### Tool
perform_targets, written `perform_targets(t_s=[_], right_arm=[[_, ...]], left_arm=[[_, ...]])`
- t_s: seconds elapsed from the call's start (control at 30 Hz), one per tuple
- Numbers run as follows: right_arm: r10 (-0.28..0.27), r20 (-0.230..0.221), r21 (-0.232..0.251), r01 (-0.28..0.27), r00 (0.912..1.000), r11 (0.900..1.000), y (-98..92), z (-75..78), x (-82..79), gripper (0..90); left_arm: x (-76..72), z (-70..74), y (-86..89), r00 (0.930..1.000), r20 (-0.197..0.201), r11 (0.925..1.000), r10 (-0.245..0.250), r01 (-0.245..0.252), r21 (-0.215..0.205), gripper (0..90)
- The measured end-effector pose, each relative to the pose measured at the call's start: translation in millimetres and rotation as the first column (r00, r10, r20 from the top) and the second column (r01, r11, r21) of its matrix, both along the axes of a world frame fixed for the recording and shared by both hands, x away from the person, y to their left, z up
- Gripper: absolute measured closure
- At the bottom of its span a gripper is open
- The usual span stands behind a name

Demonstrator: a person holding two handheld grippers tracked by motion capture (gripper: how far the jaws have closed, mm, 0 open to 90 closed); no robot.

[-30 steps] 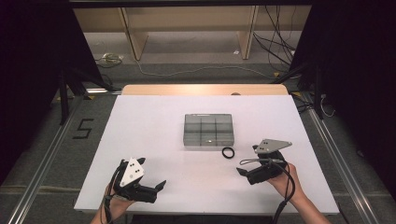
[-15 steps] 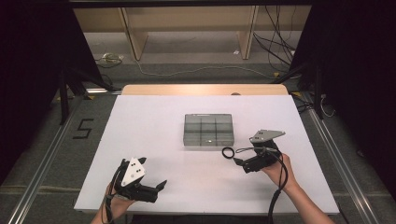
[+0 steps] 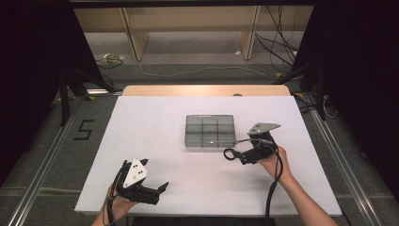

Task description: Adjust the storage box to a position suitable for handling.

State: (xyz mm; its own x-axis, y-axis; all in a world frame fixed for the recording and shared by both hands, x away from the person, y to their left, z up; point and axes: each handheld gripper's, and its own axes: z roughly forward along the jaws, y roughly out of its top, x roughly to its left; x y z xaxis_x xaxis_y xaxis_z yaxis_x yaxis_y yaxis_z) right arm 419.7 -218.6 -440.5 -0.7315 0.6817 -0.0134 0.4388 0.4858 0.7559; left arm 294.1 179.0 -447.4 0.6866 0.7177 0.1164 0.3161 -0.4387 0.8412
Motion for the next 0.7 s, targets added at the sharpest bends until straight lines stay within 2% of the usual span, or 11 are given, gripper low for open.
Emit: perform_targets(t_s=[0.27, 0.37, 0.4, 0.43, 0.47, 0.53, 0.57, 0.6, 0.63, 0.67, 0.7], right_arm=[[-0.034, -0.001, 0.021, 0.034, 0.9994, 0.999, -0.7, 3.2, 15.8, 1.0], [-0.046, 0.002, 0.027, 0.045, 0.9990, 0.999, -1.6, 5.4, 19.5, 4.5], [-0.054, 0.006, 0.028, 0.054, 0.9985, 0.998, -1.9, 6.0, 20.8, 7.6], [-0.066, 0.004, 0.036, 0.066, 0.9978, 0.997, -2.4, 6.4, 24.2, 15.3], [-0.066, 0.004, 0.036, 0.066, 0.9978, 0.997, -2.4, 6.4, 24.2, 15.3], [-0.087, 0.006, 0.031, 0.086, 0.9962, 0.996, -1.5, 5.6, 28.1, 24.5], [-0.087, 0.006, 0.031, 0.086, 0.9962, 0.996, -1.5, 5.6, 28.1, 24.5], [-0.112, 0.015, 0.033, 0.112, 0.9935, 0.993, -1.3, 4.5, 31.0, 33.8], [-0.112, 0.015, 0.033, 0.112, 0.9935, 0.993, -1.3, 4.5, 31.0, 33.8], [-0.121, 0.012, 0.037, 0.121, 0.9926, 0.992, -1.4, 4.0, 32.4, 40.2], [-0.146, -0.006, 0.041, 0.146, 0.9893, 0.988, -1.0, 1.5, 36.4, 53.1]], left_arm=[[0.3, -0.5, -0.2, 1.0000, -0.002, 1.0000, -0.004, 0.004, 0.000, 0.0], [0.4, -0.8, -0.4, 1.0000, -0.004, 1.0000, -0.004, 0.004, 0.002, 0.0], [0.5, -1.0, -0.8, 1.0000, -0.005, 1.0000, -0.005, 0.005, 0.002, 0.0], [0.6, -1.2, -1.2, 1.0000, -0.006, 1.0000, -0.008, 0.008, 0.006, 0.0], [0.6, -1.2, -1.2, 1.0000, -0.006, 1.0000, -0.008, 0.008, 0.006, 0.0], [0.6, -1.4, -1.6, 0.9999, -0.008, 0.9999, -0.008, 0.008, 0.009, 0.0], [0.6, -1.4, -1.6, 0.9999, -0.008, 0.9999, -0.008, 0.008, 0.009, 0.0], [0.8, -1.6, -1.5, 0.9999, -0.008, 0.9999, -0.007, 0.007, 0.009, 0.0], [0.8, -1.6, -1.5, 0.9999, -0.008, 0.9999, -0.007, 0.007, 0.009, 0.0], [1.0, -1.9, -1.7, 0.9999, -0.009, 0.9999, -0.008, 0.008, 0.009, 0.0], [1.1, -2.0, -1.8, 0.9999, -0.011, 0.9999, -0.009, 0.009, 0.010, 0.0]])
